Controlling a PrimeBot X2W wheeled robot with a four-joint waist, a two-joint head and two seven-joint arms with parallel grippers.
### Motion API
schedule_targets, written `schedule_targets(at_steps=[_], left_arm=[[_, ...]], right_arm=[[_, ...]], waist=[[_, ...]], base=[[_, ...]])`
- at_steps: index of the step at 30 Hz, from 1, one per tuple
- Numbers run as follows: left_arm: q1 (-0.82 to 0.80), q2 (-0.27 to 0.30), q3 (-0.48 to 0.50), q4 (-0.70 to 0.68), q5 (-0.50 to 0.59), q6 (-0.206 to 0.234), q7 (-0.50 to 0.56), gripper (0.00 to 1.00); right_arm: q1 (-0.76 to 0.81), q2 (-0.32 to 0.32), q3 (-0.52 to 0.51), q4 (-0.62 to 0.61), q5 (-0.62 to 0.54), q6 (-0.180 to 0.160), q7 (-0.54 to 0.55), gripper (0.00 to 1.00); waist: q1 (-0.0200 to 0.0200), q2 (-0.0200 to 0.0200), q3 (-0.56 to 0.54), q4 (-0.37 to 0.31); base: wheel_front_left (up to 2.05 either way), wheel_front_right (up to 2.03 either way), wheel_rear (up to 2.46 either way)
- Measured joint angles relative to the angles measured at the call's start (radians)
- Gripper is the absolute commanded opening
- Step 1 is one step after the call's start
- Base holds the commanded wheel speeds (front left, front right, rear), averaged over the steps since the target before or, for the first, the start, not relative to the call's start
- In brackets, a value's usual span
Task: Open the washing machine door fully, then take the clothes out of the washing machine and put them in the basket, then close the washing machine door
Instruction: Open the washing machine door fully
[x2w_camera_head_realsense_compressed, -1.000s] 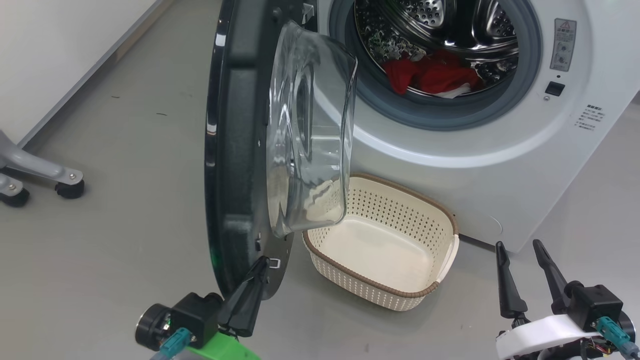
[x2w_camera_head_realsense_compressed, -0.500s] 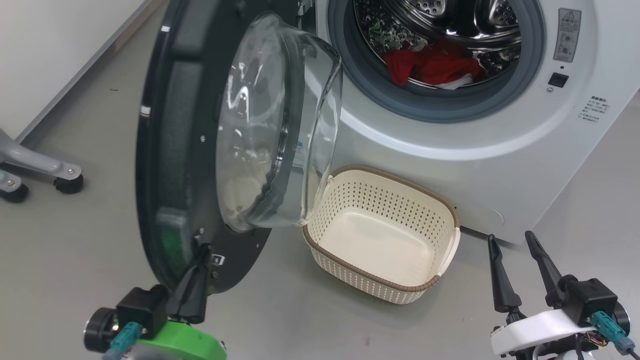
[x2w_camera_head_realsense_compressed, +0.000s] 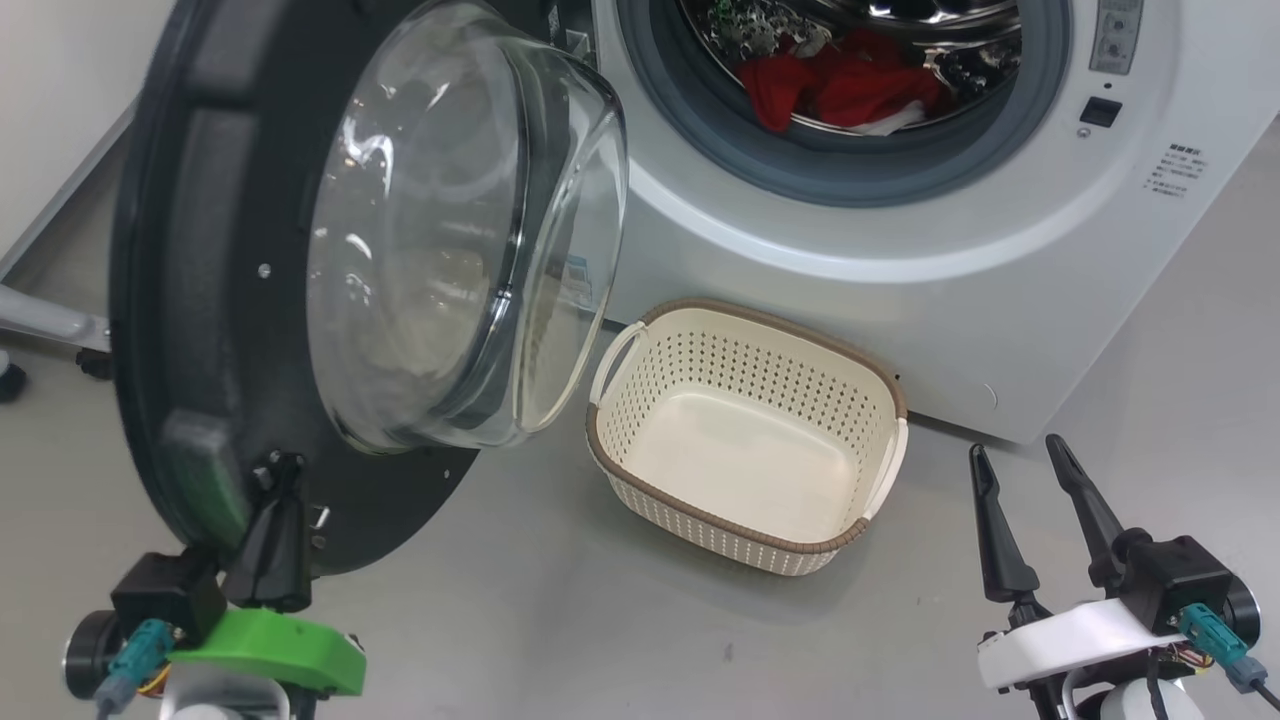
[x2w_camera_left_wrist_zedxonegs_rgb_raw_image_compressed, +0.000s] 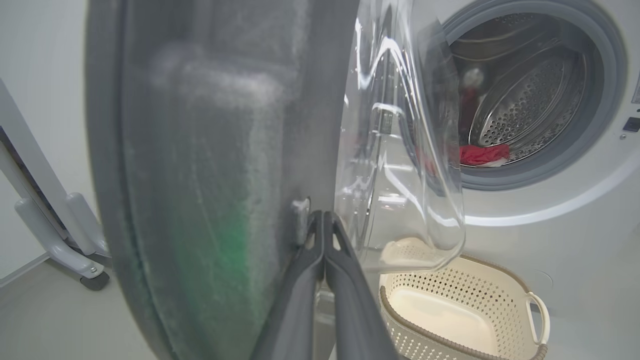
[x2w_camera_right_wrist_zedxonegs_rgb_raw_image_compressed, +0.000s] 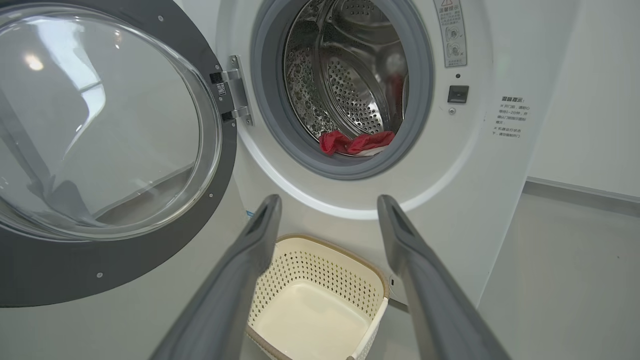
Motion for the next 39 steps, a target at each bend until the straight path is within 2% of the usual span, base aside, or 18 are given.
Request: schedule_targets(at_steps=[25, 39], left_arm=[[-0.16, 0.017, 0.201, 0.151, -0.087, 0.017, -0.035, 0.0], [-0.23, 0.045, 0.273, 0.269, -0.113, 0.017, -0.052, 0.0]], right_arm=[[-0.078, -0.006, -0.005, -0.032, -0.042, 0.009, 0.0, 1.0], [-0.086, -0.009, -0.012, -0.027, -0.051, 0.01, 0.0, 1.0]], waist=[[0.0, 0.0, 0.131, -0.049], [0.0, 0.0, 0.148, -0.061]], base=[[0.0, 0.0, 0.0], [0.0, 0.0, 0.0]])
